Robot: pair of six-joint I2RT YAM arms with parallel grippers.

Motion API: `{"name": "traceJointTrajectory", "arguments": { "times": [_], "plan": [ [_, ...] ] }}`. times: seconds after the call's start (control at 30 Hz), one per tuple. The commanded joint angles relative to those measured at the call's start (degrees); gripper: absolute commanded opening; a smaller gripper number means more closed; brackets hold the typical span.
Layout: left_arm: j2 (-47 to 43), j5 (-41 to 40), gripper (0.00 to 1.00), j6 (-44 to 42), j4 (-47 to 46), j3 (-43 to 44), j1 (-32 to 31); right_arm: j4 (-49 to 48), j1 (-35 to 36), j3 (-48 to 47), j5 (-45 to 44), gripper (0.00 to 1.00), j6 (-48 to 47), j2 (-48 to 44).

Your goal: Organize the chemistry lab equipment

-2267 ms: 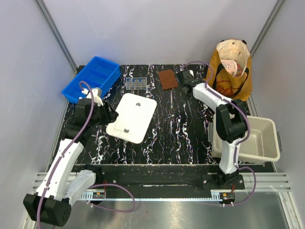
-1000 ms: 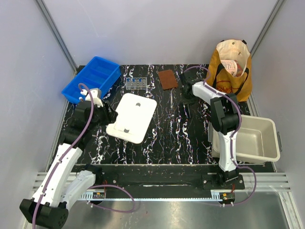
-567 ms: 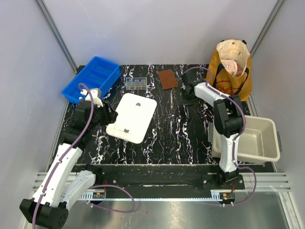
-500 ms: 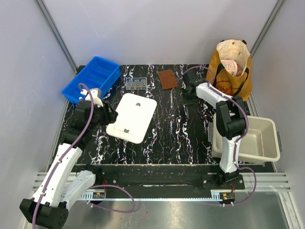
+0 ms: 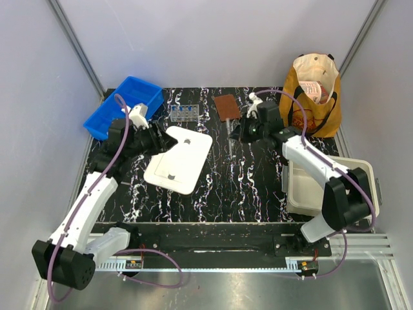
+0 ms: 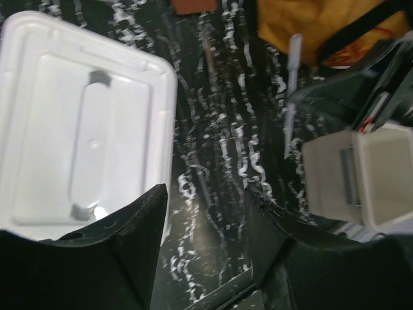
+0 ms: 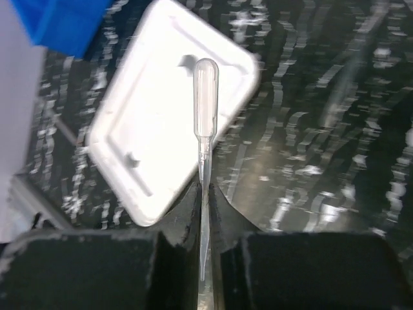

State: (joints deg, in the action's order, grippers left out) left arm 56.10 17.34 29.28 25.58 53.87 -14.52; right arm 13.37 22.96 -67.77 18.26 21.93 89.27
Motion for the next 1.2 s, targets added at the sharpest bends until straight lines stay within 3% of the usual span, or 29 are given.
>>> {"name": "traceJointTrajectory", "arguments": {
  "times": [0.0,0.23,0.67,1.17],
  "plan": [
    [4.0,11.2,0.57,6.7,-12.3,4.0,-0.4,-15.2,5.2,4.5,7.3,0.12,7.8,-5.3],
    [10.3,12.8,0.62,9.6,-19.2,6.0,-3.8,-24.3,9.2,7.8,10.6,0.13,14.5,-8.6],
    [16.8,13.0,0.63,10.5,-23.7,6.7,-9.0,-27.2,13.2,8.4,11.6,0.13,16.9,-8.0],
    [16.9,11.0,0.22,12.0,-22.5,4.7,-9.4,-27.0,15.5,9.3,8.6,0.15,16.8,-8.2]
  ]
}}
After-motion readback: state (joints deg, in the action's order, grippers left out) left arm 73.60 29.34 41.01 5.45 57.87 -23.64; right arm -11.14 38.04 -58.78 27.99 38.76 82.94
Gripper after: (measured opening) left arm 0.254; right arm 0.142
